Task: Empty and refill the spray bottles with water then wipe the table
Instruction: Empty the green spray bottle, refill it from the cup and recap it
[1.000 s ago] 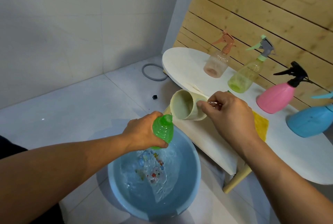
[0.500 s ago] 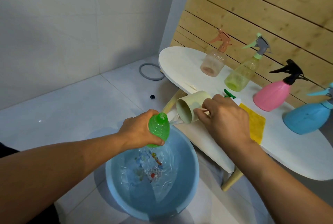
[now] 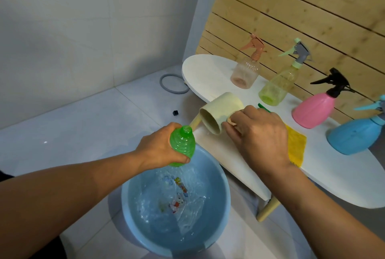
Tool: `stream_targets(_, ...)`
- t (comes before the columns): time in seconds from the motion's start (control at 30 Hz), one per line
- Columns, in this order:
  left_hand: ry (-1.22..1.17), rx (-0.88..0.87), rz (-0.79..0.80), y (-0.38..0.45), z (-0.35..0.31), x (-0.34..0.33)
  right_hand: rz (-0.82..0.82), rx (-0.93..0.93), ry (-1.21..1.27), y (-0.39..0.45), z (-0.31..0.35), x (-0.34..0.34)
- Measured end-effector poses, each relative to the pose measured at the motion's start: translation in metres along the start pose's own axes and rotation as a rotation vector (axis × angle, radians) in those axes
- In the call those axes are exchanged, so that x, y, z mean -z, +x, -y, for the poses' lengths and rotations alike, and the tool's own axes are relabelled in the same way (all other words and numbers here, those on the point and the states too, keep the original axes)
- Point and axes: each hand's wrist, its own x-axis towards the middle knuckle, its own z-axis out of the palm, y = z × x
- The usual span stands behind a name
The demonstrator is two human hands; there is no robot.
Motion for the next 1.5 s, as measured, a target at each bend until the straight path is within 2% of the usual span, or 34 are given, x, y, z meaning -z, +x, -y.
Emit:
stream_targets(0.1, -0.065, -0.015, -0.005, 0.000, -0.004, 0.003, 0.058, -0.323, 0.241, 0.011, -0.007, 0.004)
stream_targets(0.2, -0.110, -0.049, -0.008, 0.001, -0.008, 0.002, 0.033, -0.652, 0.568, 0.037, -0.023, 0.003)
stream_targets(0.3, -0.151, -0.088, -0.008, 0.006, -0.010, 0.002, -0.003, -0.837, 0.857, 0.075, -0.038, -0.006)
stream_targets(0.4, -0.182, -0.095, 0.003, 0.011, -0.011, 0.001, 0.078, -0.941, 1.018, 0.113, -0.043, -0.026)
stream_targets(0.57, -0.183, -0.113, 0.019, 0.022, -0.010, 0.005, 0.251, -0.994, 1.192, 0.161, -0.039, -0.073)
stream_targets(0.87, -0.152, -0.114, -0.009, 0.040, -0.009, 0.015, 0.388, -1.050, 1.105, 0.172, -0.030, -0.139)
stream_targets(1.27, -0.168, -0.112, -0.014, 0.048, -0.010, 0.014, 0.398, -1.090, 1.061, 0.169, -0.035, -0.156)
stream_targets(1.5, -0.181, -0.107, -0.012, 0.048, -0.013, 0.013, 0.379, -1.015, 1.038, 0.168, -0.040, -0.150)
